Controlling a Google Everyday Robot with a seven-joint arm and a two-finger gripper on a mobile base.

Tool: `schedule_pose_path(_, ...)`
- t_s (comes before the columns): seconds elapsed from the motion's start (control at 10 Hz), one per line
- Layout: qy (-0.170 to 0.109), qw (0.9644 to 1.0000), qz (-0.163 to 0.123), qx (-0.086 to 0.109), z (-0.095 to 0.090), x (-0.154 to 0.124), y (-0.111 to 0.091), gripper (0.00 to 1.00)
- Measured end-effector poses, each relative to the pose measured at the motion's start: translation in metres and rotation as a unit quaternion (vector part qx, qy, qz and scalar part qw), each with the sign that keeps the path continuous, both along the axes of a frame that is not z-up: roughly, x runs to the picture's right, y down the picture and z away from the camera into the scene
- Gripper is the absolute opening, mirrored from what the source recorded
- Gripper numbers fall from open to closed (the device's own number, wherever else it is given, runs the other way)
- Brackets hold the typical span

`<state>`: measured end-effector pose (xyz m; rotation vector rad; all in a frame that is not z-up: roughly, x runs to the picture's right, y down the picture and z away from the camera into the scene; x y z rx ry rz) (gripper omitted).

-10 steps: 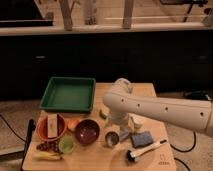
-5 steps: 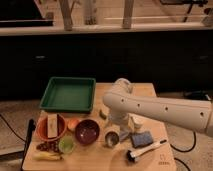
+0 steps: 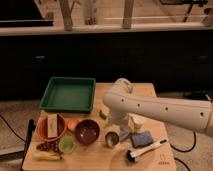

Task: Place towel in metal cup

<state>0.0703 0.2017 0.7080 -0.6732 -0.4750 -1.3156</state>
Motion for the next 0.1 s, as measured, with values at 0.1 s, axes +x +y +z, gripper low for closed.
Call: schedule_pose_path(0.1, 0.000, 1.0000, 0.000, 0.000, 0.0000, 0.0000, 0.0000, 0.80)
